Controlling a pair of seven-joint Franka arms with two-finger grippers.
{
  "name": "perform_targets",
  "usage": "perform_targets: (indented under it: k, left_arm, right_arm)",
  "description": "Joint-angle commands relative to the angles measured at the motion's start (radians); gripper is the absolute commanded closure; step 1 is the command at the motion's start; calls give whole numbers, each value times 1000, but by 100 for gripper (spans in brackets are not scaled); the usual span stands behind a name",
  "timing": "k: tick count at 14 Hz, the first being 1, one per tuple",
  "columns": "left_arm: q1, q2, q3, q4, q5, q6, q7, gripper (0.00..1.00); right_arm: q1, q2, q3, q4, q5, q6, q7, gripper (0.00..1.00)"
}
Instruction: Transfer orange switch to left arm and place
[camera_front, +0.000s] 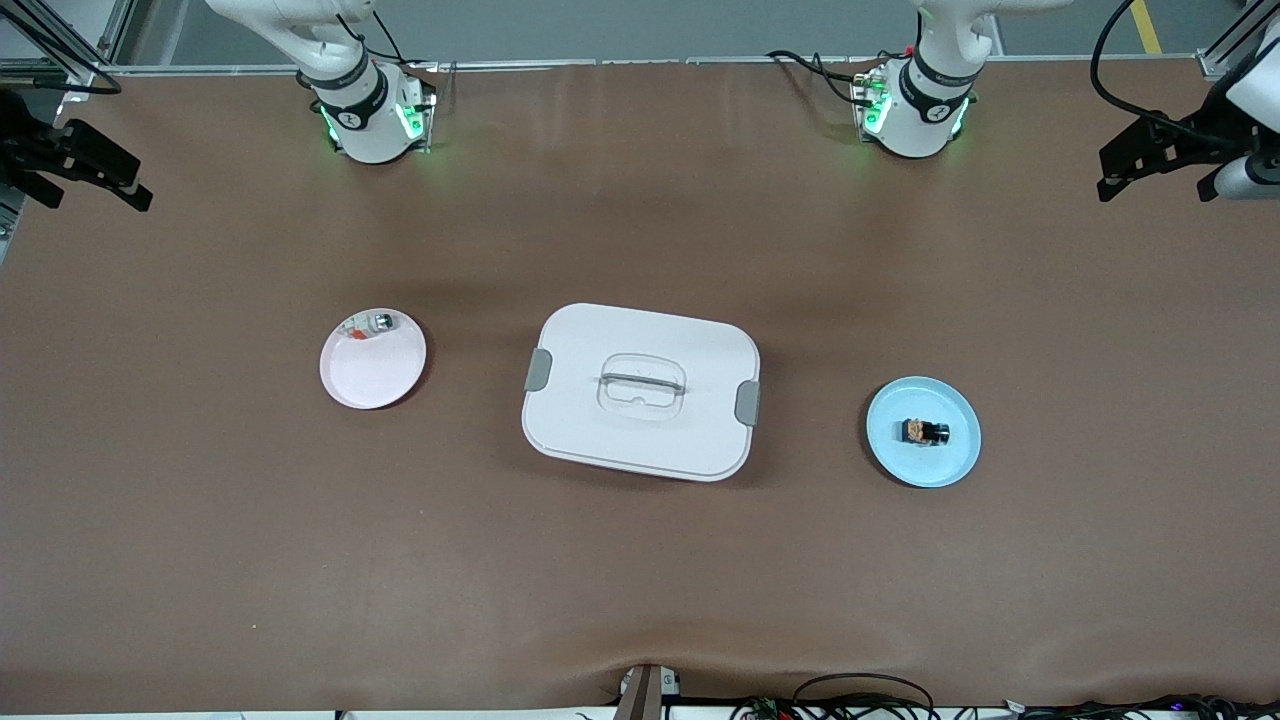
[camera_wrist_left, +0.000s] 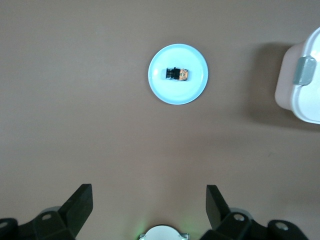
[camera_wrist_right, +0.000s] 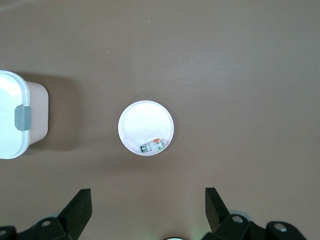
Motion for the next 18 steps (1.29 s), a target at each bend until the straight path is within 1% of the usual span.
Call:
perform_targets:
  k: [1, 4, 12, 18]
  left_arm:
    - [-9, -36, 7, -43, -20, 25, -29, 0]
    - [-12, -38, -15, -43, -19, 18, -103, 0]
    - [-11, -24, -16, -20, -8, -9, -80, 0]
    - [-3, -9, -15, -1, -8, -9, -80, 0]
  right_arm:
    - [2, -20, 4, -18, -1, 12, -16, 0]
    - [2, -20, 4, -20, -1, 12, -36, 0]
    - [2, -18, 4, -20, 10, 1, -22, 0]
    - [-2, -7, 1, 6, 12, -4, -15, 0]
